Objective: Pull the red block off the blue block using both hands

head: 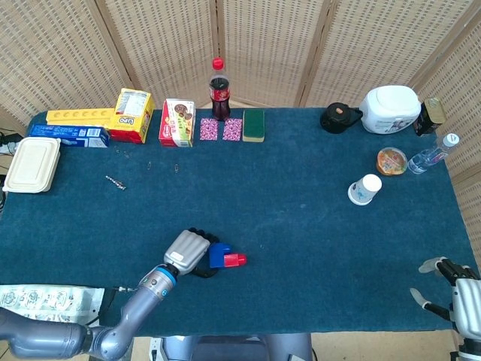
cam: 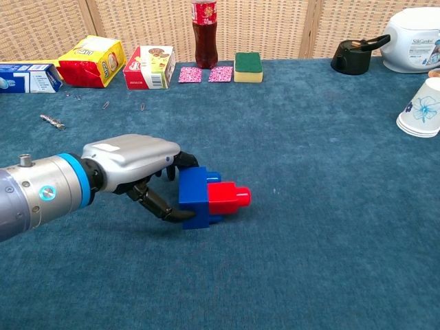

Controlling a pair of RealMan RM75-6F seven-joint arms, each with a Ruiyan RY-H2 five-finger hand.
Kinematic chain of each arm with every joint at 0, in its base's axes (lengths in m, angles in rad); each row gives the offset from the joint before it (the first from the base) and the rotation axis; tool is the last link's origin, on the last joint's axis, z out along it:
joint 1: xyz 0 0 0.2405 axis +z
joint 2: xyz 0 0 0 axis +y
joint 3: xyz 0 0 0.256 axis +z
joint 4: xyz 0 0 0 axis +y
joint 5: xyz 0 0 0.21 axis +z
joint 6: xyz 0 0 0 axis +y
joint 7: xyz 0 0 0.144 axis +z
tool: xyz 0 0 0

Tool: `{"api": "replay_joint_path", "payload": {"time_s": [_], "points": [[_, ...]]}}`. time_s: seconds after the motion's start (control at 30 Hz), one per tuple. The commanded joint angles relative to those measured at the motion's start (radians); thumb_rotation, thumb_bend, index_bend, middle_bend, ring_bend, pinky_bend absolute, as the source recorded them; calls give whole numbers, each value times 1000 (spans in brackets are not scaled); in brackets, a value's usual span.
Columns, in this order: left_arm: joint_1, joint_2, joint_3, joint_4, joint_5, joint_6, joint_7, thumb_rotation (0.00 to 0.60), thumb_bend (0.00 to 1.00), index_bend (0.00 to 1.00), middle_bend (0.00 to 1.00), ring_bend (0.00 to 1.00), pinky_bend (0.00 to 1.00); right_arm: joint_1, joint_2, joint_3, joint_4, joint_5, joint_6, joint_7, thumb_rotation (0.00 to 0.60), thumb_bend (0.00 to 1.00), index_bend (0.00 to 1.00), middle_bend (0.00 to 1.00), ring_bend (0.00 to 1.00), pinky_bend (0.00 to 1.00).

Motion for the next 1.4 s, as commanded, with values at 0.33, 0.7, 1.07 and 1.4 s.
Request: {"api": "replay_joint_path", "payload": {"time_s": [0.33, 0.7, 1.07, 1.4], "points": [[-93, 132, -72, 121, 294, -128, -267, 345, 387, 515, 412, 362, 384, 43, 5, -7, -30, -50, -52, 27, 600, 211, 477, 430, 483, 384], [-260, 253, -169, 162, 268, -409, -465, 359, 392, 515, 412, 362, 373, 161, 70, -20, -194, -63, -255, 57, 600, 211, 381, 385, 468, 350], [-421, 282, -201, 225, 231, -573, -527, 363, 397, 515, 412, 362, 368, 251, 28, 40, -262, -18, -332, 81, 600, 204, 352, 381, 502, 390], [-548, 221, -179, 269, 172, -608, -514, 363, 396, 515, 412, 362, 368, 293, -50, 101, -284, 103, -362, -87, 598, 200, 340, 377, 509, 403]]}}
